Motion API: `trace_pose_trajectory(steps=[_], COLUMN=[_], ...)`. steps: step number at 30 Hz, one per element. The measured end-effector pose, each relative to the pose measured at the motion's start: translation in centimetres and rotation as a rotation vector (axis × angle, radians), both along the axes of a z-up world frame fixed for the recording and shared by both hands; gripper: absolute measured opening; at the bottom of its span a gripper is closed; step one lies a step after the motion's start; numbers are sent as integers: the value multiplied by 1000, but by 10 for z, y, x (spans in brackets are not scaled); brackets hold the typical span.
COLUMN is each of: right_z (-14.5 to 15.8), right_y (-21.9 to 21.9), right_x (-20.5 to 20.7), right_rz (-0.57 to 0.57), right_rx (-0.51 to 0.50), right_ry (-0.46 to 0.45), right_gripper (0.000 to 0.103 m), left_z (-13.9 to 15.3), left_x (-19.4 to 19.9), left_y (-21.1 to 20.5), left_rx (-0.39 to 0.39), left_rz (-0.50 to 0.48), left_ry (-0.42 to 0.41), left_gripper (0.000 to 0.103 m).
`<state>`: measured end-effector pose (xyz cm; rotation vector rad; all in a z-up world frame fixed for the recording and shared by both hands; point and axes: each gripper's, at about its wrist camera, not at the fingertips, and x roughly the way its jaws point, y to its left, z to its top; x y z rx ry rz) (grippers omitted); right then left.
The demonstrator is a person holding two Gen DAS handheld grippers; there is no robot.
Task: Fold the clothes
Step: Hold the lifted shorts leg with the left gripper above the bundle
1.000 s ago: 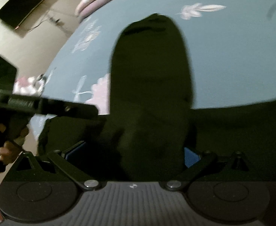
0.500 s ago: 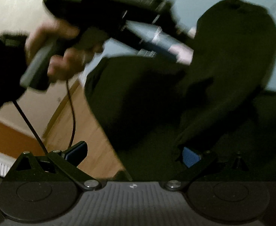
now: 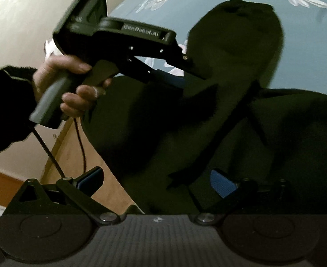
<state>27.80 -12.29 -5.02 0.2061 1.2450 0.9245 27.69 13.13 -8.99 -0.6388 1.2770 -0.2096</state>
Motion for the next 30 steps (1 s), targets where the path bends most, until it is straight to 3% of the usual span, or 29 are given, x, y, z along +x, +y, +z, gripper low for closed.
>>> trace_pose_trajectory(steps=[13, 23, 24, 26, 27, 28, 30], right_z=[1, 1, 2, 3, 5, 5, 6], right_y=[-13, -9, -9, -7, -5, -5, -6], right_x=[-23, -34, -35, -38, -41, -42, -42], right_rz=[-71, -120, -128, -133, -133, -133, -132], right_rx=[-15, -23, -23, -20, -21, -21, -24], right_ry=[21, 0, -2, -6, -10, -11, -11], right_gripper=[103, 103, 103, 103, 103, 103, 103], left_z=[-10, -10, -10, -9, -9, -9, -6], left_x=[-7, 18, 21, 26, 28, 31, 33], left_y=[24, 19, 19, 18, 17, 17, 15], left_rx=[-61, -7, -1, 10, 16, 21, 31], left_rz=[180, 111, 104, 89, 82, 75, 61], left_ry=[1, -56, -62, -74, -80, -86, -111], left_gripper=[65, 68, 65, 37, 18, 10, 5])
